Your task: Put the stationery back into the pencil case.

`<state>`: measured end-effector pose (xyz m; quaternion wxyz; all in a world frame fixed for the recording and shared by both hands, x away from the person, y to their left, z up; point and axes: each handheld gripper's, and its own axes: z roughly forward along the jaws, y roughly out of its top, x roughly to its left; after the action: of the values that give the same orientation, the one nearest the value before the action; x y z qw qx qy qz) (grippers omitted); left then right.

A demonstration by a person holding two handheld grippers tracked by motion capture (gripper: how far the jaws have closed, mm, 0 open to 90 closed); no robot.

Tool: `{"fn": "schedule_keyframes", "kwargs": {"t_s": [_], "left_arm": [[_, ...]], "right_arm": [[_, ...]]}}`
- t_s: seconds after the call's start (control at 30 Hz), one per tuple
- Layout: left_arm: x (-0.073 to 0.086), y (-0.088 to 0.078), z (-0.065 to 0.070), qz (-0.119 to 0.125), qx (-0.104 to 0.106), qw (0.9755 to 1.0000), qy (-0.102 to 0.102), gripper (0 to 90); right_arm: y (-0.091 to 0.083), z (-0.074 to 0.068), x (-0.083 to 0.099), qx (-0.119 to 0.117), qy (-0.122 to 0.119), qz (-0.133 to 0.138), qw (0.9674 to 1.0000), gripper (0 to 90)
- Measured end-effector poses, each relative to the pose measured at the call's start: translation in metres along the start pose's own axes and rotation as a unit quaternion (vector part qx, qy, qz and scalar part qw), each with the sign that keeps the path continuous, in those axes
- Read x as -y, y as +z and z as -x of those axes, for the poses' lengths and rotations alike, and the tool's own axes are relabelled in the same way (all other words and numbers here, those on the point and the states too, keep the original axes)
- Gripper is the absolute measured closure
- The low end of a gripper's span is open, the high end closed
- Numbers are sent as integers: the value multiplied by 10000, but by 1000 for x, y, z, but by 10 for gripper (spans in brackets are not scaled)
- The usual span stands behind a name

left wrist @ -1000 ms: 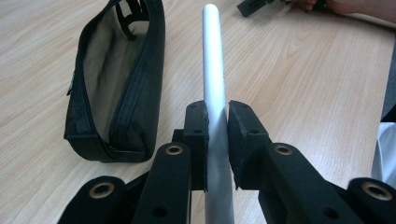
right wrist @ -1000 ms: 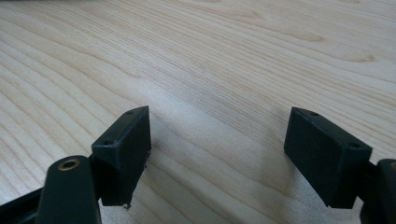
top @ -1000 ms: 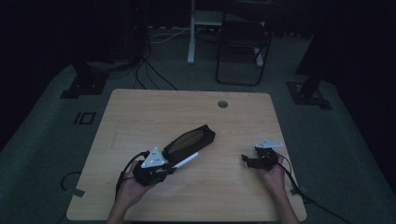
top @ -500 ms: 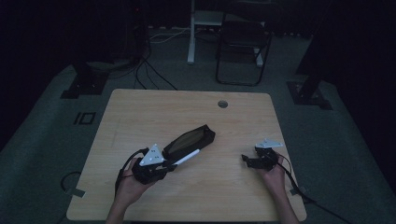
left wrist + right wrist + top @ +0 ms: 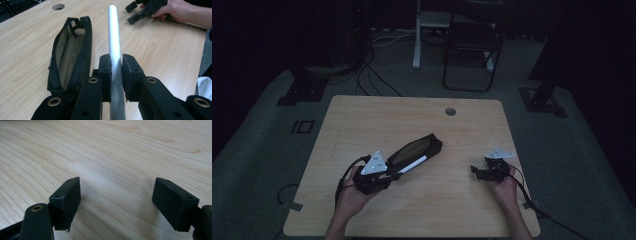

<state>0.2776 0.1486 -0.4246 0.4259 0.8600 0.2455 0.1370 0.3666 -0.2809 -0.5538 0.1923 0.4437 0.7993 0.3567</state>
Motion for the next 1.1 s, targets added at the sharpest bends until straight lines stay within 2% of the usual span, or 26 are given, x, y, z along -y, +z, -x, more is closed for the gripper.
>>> {"fn": "schedule_keyframes", "kwargs": {"t_s": [0.4,1.1], "left_arm": [[-11,0,-3,101,-42,9999,-44,789],[-24,-2,-9,71,-114,9999,-34,788]], "right_arm": [[0,0,0,0,0,0,10000,230],[0,0,0,-5,-3,0,10000,230]]}}
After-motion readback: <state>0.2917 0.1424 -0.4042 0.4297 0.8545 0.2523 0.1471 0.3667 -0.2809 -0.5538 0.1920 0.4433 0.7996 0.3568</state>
